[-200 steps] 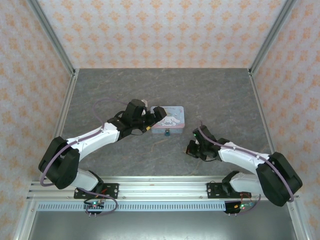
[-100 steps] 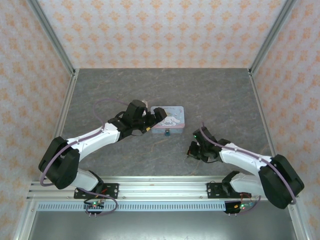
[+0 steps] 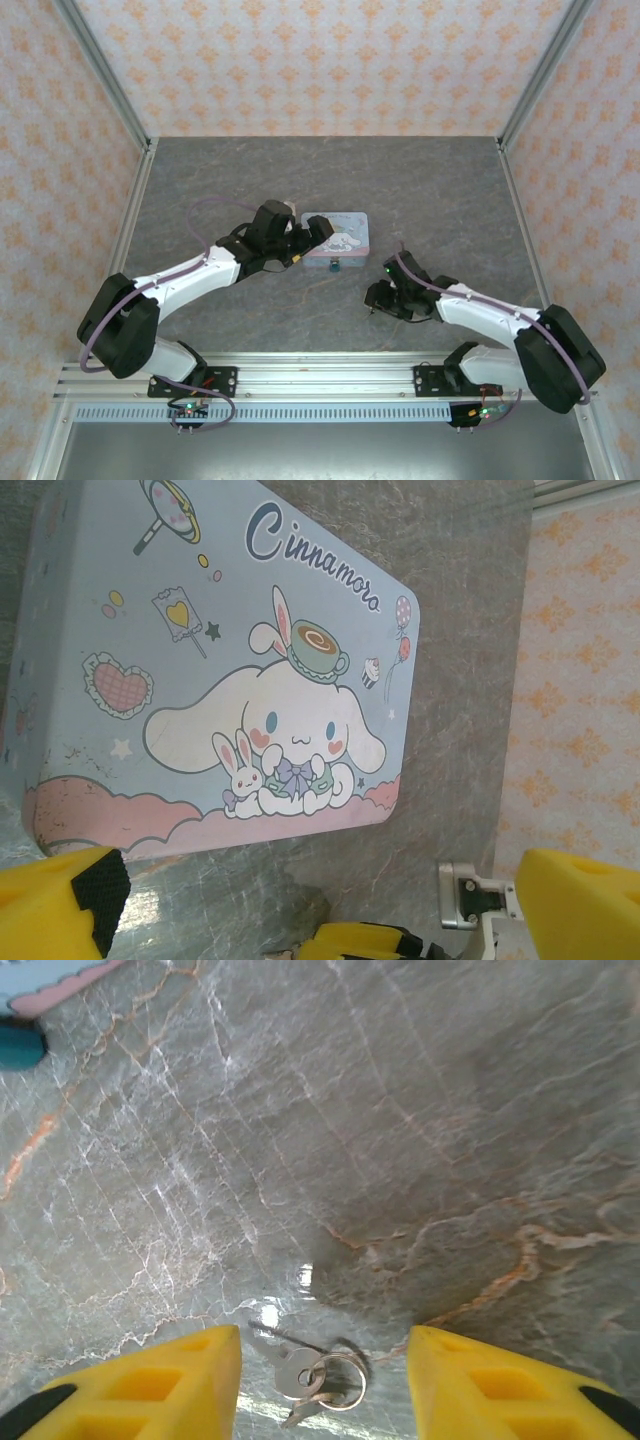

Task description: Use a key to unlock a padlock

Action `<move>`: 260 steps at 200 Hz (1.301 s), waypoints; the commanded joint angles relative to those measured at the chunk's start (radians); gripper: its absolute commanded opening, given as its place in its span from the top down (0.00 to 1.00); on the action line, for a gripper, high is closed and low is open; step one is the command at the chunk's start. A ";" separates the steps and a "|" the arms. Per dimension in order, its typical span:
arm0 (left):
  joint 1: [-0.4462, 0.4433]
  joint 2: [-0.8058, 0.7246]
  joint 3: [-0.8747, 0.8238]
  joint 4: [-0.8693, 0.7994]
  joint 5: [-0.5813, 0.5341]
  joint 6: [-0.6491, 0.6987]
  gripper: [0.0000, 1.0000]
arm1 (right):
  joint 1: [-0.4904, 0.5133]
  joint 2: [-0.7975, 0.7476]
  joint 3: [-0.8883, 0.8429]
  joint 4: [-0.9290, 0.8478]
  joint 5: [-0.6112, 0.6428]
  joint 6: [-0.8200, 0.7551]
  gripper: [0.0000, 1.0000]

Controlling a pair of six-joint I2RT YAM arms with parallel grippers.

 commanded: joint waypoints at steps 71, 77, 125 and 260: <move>-0.010 -0.018 -0.001 -0.002 -0.026 0.023 0.00 | 0.105 0.065 0.155 -0.247 0.152 -0.114 0.45; -0.010 -0.018 -0.001 -0.003 -0.027 0.023 0.00 | 0.118 0.085 0.172 -0.265 0.171 -0.123 0.45; -0.010 -0.015 0.003 -0.007 -0.028 0.029 0.00 | 0.196 0.203 0.261 -0.359 0.269 -0.173 0.44; -0.010 0.002 0.011 -0.009 -0.029 0.028 0.00 | 0.226 0.337 0.255 -0.287 0.301 -0.213 0.58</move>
